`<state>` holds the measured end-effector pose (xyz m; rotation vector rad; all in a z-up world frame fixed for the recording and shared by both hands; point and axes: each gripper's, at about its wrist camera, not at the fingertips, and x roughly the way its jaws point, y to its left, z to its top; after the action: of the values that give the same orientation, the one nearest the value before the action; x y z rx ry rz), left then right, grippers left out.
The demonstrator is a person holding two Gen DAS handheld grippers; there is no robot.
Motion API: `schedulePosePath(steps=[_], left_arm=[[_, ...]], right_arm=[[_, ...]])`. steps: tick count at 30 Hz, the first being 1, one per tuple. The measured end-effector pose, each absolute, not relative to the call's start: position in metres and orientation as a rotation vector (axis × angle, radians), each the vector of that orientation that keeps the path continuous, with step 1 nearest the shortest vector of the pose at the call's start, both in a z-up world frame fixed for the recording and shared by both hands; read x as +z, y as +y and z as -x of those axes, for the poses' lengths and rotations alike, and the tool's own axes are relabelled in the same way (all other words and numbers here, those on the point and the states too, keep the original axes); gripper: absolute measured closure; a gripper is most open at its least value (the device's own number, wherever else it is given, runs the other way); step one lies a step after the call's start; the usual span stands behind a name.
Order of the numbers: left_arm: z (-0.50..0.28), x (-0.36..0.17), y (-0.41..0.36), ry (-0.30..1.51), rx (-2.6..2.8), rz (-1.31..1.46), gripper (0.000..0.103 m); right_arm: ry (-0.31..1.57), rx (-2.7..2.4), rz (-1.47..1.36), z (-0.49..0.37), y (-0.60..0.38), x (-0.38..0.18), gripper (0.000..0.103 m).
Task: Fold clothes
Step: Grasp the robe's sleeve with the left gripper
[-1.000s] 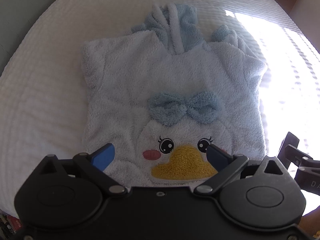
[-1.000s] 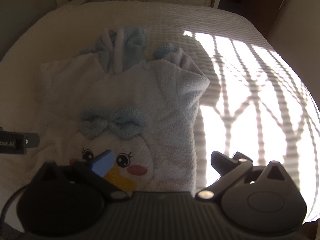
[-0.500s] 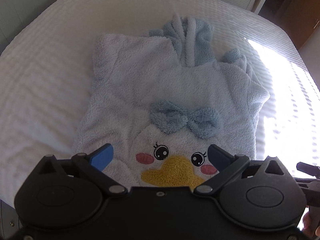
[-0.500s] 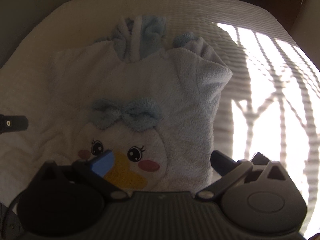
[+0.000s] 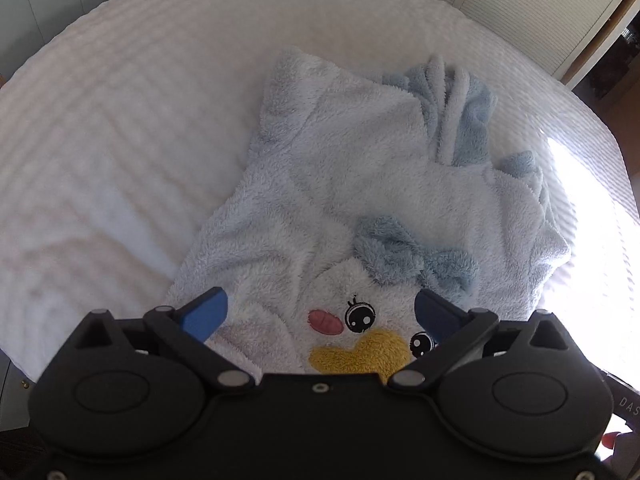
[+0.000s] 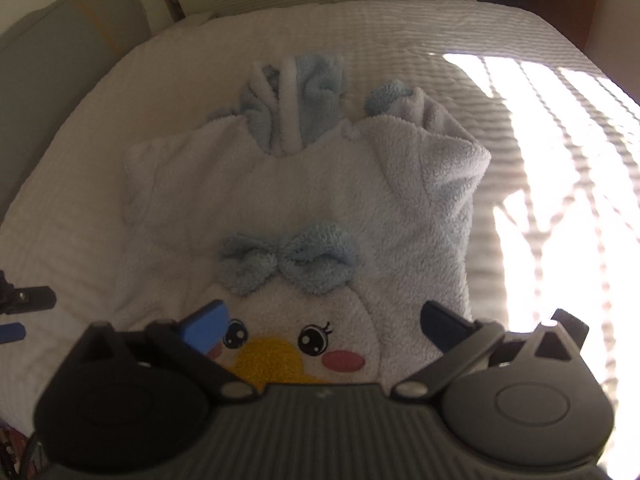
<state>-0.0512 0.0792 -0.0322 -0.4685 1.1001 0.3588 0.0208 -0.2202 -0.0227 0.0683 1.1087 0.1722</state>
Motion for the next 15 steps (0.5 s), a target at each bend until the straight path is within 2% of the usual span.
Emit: schedulePosePath(steps=[15], left_arm=[[0.063,-0.065,0.174,1.127,0.452,0.535,0.002]], right_arm=[[1.128,0.051,-0.136,-0.01,-0.174,-0.039,0.001]])
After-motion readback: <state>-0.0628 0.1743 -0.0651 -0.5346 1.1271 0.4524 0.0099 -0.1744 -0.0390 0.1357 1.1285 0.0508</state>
